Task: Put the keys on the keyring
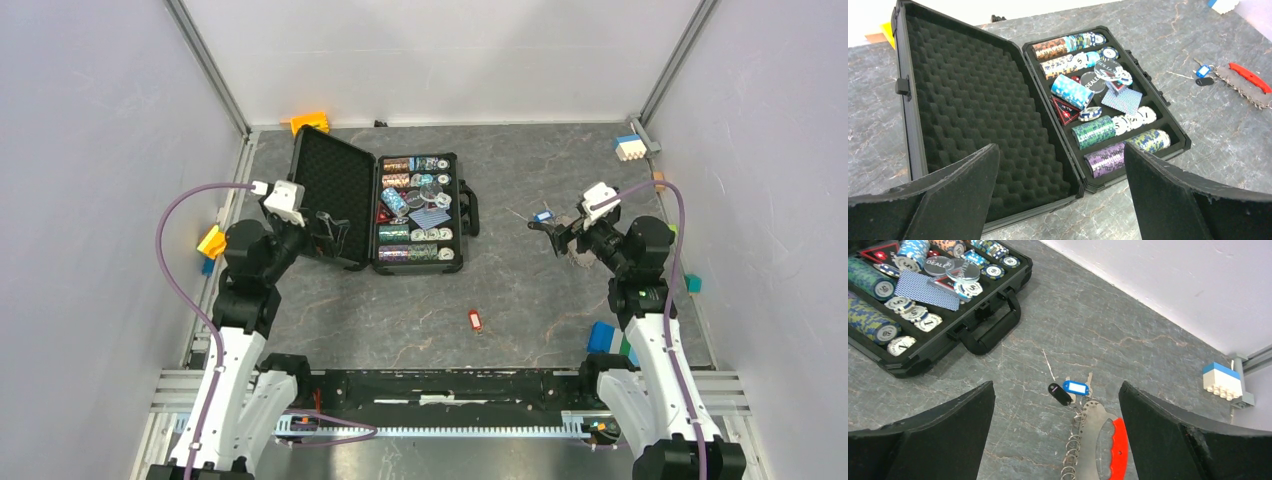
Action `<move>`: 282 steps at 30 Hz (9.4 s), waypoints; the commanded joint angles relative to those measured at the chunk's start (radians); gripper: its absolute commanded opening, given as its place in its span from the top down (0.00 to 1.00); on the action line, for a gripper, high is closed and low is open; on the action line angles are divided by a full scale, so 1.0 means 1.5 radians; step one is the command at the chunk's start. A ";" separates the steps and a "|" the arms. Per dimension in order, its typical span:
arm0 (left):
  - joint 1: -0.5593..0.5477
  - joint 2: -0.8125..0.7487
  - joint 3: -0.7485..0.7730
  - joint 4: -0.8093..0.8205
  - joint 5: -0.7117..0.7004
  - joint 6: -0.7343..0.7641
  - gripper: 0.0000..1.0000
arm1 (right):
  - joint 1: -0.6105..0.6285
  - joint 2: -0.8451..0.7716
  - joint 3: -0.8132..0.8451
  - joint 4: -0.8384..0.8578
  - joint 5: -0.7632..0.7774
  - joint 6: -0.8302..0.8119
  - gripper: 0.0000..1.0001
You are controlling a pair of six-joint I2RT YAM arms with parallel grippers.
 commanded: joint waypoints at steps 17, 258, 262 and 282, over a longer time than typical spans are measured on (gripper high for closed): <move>0.004 0.078 0.089 -0.114 0.153 0.076 0.00 | 0.000 0.158 0.081 -0.265 0.249 -0.241 0.13; -0.449 0.449 0.302 -0.104 0.361 0.408 0.75 | 0.270 0.174 0.054 0.089 -0.407 -0.023 1.00; -0.449 0.451 0.313 -0.131 0.330 0.450 0.72 | 0.269 0.169 0.062 0.024 -0.416 -0.086 1.00; -0.449 0.501 0.332 -0.098 0.279 0.310 0.53 | 0.270 0.172 0.063 -0.061 -0.433 -0.169 1.00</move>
